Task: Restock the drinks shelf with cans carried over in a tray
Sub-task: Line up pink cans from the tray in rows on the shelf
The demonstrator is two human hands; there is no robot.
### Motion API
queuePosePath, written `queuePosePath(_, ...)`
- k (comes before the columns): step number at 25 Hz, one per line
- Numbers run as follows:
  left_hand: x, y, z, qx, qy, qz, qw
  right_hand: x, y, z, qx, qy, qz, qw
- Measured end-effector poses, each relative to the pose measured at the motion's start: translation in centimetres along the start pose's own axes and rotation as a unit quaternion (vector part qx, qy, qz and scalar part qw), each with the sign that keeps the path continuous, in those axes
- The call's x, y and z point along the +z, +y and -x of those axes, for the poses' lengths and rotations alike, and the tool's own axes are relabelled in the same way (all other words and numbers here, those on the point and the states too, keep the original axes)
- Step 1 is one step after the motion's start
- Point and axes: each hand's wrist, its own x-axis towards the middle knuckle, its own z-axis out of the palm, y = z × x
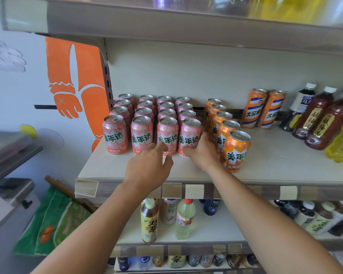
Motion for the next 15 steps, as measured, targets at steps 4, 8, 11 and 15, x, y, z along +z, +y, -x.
queuePosePath(4, -1.3, -0.7, 1.4, 0.004, 0.004, -0.005, 1.0, -1.2, 0.0, 2.7, -0.016, 0.025, 0.08, 0.996)
queuePosePath(8, -1.9, 0.0, 3.0, 0.011, -0.005, -0.002, 1.0, -3.6, -0.4, 7.7, -0.097, 0.037, 0.152, 0.983)
queuePosePath(11, -1.8, 2.0, 4.7, 0.031, -0.022, 0.019, 0.999, -6.0, -0.1, 11.8, -0.145, 0.072, 0.239, 0.957)
queuePosePath(15, -0.7, 5.8, 7.1, 0.077, -0.052, 0.04, 0.995, -9.3, 1.1, 16.2, -0.155, 0.075, 0.316, 0.933)
